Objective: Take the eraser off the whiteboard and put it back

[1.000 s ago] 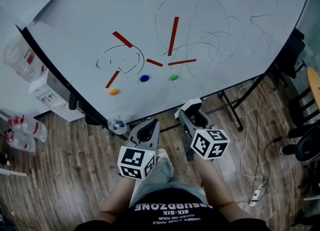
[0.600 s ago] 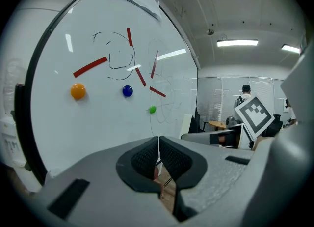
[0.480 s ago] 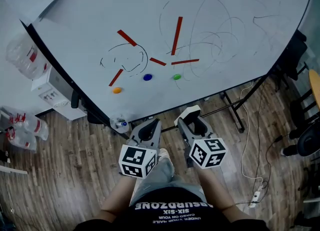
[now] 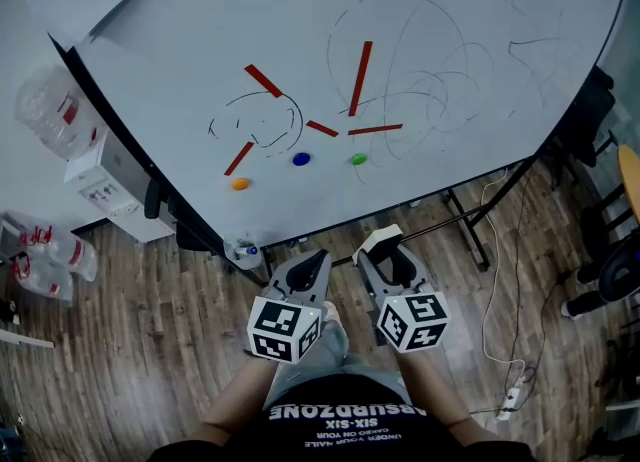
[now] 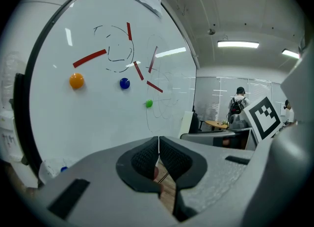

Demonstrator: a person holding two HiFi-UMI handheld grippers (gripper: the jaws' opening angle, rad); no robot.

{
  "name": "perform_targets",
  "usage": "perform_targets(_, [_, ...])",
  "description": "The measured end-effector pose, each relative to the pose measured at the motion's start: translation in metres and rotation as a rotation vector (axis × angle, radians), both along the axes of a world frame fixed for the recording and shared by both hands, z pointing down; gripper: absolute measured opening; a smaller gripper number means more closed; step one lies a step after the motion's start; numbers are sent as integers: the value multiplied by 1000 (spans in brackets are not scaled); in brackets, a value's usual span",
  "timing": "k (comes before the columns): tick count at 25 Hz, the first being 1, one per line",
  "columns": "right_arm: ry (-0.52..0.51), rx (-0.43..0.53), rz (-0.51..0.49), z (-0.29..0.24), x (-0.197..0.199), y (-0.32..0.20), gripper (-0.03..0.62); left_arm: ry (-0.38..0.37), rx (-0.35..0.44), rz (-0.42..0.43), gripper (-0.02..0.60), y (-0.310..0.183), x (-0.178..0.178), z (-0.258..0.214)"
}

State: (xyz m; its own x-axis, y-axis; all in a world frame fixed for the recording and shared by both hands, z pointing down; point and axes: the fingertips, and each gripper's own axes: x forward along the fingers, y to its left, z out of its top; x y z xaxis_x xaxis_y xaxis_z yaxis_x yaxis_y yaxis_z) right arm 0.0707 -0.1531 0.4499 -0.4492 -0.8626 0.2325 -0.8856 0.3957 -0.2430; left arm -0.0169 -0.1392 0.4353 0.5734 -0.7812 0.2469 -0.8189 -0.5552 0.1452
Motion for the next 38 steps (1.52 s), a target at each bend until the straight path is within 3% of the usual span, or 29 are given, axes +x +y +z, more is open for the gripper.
perform_targets(20, [44,9,-18,2,-15,14,229,-14,6,-25,8,6,-15,4])
perform_targets(38, [103,69,-1,-7,-10,-9,230,-17,9,-30,8,-7,-16,1])
